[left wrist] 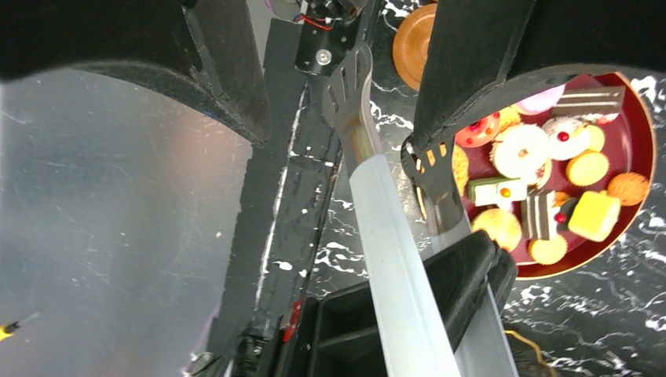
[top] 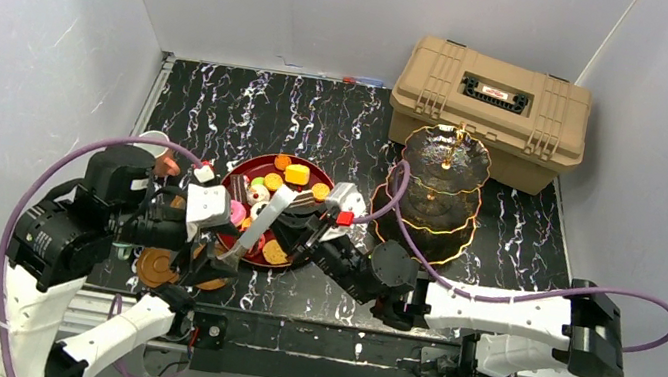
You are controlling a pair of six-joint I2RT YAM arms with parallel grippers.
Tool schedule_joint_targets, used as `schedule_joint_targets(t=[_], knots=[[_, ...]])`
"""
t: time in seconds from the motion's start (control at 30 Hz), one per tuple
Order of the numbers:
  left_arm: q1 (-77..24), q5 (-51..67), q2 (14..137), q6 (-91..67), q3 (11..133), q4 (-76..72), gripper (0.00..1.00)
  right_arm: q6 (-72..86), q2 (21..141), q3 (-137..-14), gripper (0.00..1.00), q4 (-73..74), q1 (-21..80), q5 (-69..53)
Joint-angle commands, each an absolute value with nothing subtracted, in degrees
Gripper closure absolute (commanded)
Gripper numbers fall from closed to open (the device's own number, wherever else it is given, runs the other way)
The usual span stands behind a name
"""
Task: Serve the afternoon tea
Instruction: Adjust the clamp.
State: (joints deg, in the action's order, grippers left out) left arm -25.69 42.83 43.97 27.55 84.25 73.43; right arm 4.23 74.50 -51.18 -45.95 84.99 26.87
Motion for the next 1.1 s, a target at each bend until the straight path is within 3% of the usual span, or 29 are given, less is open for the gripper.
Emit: schedule_joint_targets(t=[0.0, 0.13, 0.27, 0.4, 0.5, 0.7, 0.77, 0.83, 0.97, 1.07], knots=[[-25.8, 50.5, 45.9, 28.7, 85.2, 76.9, 0.41, 7.1, 74.1, -53.5, 0.99, -49.2, 84.9, 19.5], [-25.8, 52.1, 47.7, 30.0, 86.5, 79.2, 0.66, 6.8, 74.7, -54.9, 0.99, -49.2, 84.9, 18.8], [-25.8, 53.0, 47.7, 30.5, 86.9, 80.9, 0.82, 6.5, 75.0, -55.4, 0.99, -49.8, 84.9, 18.8], [-25.7, 55.3, 48.2, 31.0, 86.8, 83.7, 0.85, 6.4, 75.1, -55.4, 0.99, -51.5, 84.9, 18.3], [-25.8, 56.1, 48.9, 31.3, 87.2, 85.0, 1.00, 6.0, 74.9, -55.4, 0.99, -52.2, 84.9, 17.7], [-25.8, 55.1, 49.4, 31.7, 88.4, 85.0, 1.00, 6.0, 71.8, -54.7, 0.97, -47.7, 84.9, 17.0], [-25.8, 54.9, 49.6, 31.8, 89.1, 84.7, 1.00, 6.2, 69.7, -54.0, 0.89, -44.0, 84.9, 15.8], [-25.8, 55.3, 50.0, 31.4, 90.1, 84.5, 1.00, 5.9, 67.2, -52.8, 0.69, -39.5, 84.7, 14.2], [-25.8, 56.2, 50.6, 30.9, 91.2, 84.2, 1.00, 7.6, 61.3, -50.3, 0.19, -32.3, 82.6, 8.3], [-25.8, 56.1, 50.7, 30.9, 91.2, 84.0, 1.00, 9.3, 59.3, -51.5, 0.05, -28.6, 79.8, 1.9]])
